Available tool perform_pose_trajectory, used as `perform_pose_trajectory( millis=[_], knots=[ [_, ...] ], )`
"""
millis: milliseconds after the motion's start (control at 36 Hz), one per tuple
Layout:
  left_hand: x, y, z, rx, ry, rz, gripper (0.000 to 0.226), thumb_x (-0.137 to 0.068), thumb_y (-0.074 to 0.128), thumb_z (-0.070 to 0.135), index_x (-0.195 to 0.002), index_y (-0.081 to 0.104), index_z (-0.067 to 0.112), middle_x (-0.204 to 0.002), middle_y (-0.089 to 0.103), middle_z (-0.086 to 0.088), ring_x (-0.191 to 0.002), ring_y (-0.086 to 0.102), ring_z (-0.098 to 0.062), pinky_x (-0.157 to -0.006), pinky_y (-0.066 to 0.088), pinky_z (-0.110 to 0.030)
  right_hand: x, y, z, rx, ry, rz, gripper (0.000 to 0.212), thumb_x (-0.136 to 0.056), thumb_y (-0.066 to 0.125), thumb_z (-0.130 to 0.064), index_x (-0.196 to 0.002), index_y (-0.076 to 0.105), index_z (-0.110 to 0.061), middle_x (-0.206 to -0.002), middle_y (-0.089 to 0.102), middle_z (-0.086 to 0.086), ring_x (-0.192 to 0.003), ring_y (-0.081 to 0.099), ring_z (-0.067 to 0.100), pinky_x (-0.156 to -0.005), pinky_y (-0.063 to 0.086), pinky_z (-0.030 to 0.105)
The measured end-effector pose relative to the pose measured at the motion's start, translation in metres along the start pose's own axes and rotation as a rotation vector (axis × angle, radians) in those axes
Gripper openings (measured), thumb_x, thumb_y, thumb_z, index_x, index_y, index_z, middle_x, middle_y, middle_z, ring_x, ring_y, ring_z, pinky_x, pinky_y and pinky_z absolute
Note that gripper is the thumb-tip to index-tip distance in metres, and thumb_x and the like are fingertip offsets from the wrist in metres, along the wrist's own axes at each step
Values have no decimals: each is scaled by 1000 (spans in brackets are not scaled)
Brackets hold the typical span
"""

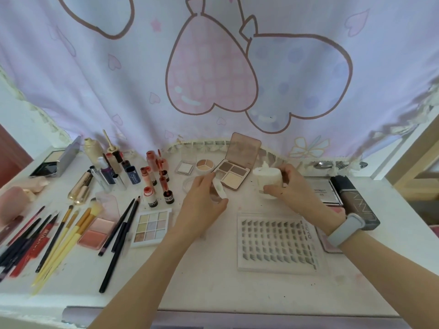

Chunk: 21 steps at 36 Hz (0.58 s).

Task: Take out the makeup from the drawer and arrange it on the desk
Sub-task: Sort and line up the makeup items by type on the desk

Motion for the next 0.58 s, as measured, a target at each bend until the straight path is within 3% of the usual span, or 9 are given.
perform_pose_trajectory(
  millis=[111,167,250,389,500,583],
  knots=[
    [-3,4,1,-161,-21,-37,67,-81,66,36,-140,37,25,-136,47,6,-123,41,-13,-103,30,-32,-2,7,4,5,7,22,37,-76,72,-13,-101,46,-22,-95,54,-10,-83,51,0,-65,42,11],
    [-3,5,-1,-198,-36,-59,67,-81,65,37,-141,36,25,-135,49,5,-127,37,-17,-102,27,-36,-3,12,5,30,18,13,38,-75,73,-17,-101,46,-22,-94,54,-9,-81,51,2,-64,42,13],
    [-4,4,-3,-130,-38,-89,68,-82,65,32,-142,36,22,-126,53,2,-121,40,-18,-97,32,-31,-2,18,5,101,10,-20,40,-74,74,-26,-100,44,-25,-92,54,-13,-79,51,-2,-55,39,11],
    [-7,2,-4,-53,-26,-135,64,-82,64,23,-140,38,19,-112,52,13,-107,49,-10,-82,32,-16,4,33,-2,158,-20,-32,42,-71,75,-36,-95,41,-30,-89,53,-13,-76,50,-1,-55,33,16],
    [-7,-2,-5,-26,-8,-175,65,-83,61,19,-142,33,26,-111,54,10,-90,51,-1,-71,35,-9,9,45,-9,200,-65,-60,50,-71,74,-39,-111,45,-27,-92,55,-7,-76,50,-2,-56,32,11],
    [-7,-5,-7,-61,35,-205,65,-85,59,21,-143,31,32,-110,53,5,-91,51,-4,-76,34,-13,10,49,-12,224,-86,-84,58,-75,72,-37,-124,44,-24,-97,54,-4,-79,50,-1,-60,33,12]
  ],
)
Point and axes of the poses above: each hand's wrist, its own x-axis away from the middle knuckle, its own y-axis out of the palm, z = x × y, the point moved 1 cm from there along -x, towards the middle knuckle
